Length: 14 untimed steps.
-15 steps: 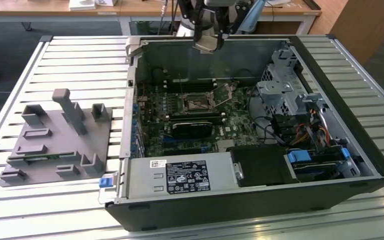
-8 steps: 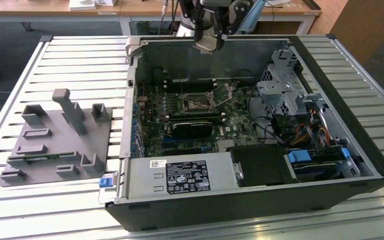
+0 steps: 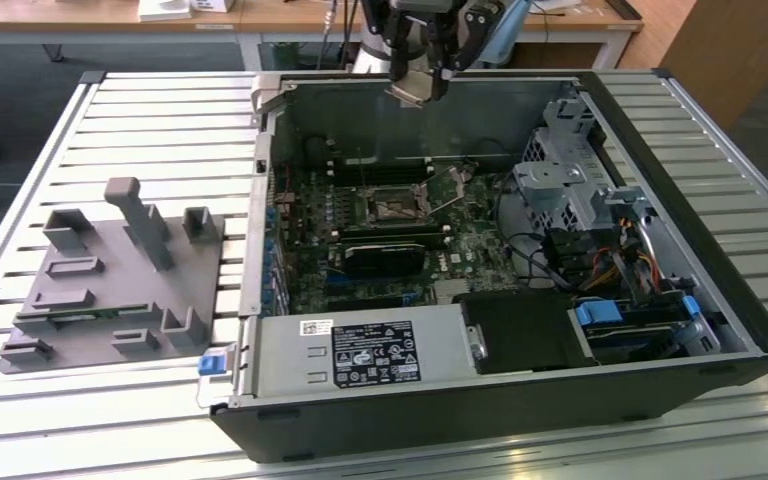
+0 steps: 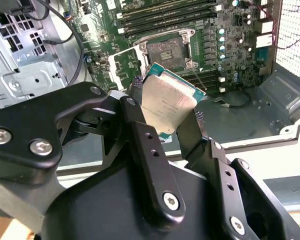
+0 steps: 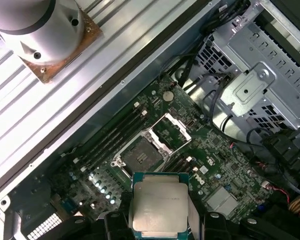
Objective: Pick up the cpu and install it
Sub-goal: 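Place the cpu into insertion slot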
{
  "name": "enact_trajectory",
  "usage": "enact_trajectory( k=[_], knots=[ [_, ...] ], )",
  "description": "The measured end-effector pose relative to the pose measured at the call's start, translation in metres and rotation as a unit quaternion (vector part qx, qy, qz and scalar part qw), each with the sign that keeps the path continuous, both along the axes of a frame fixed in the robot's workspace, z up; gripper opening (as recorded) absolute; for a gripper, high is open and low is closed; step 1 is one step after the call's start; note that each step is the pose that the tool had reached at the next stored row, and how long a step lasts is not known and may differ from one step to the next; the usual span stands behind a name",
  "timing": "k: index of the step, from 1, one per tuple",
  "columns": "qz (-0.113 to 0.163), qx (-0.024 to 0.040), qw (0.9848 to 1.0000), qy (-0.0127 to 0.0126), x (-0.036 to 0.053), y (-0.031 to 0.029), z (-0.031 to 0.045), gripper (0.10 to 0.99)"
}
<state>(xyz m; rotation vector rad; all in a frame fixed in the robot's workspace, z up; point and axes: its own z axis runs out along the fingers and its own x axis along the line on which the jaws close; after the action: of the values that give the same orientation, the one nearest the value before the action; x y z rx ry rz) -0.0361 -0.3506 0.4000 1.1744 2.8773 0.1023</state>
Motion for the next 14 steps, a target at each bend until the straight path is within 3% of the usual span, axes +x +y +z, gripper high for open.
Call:
enact_trajectory(
  k=[14],
  knots=[
    [-0.06, 0.0, 0.9982, -0.0001, 0.0, 0.0037, -0.0007, 0.525]
  ],
)
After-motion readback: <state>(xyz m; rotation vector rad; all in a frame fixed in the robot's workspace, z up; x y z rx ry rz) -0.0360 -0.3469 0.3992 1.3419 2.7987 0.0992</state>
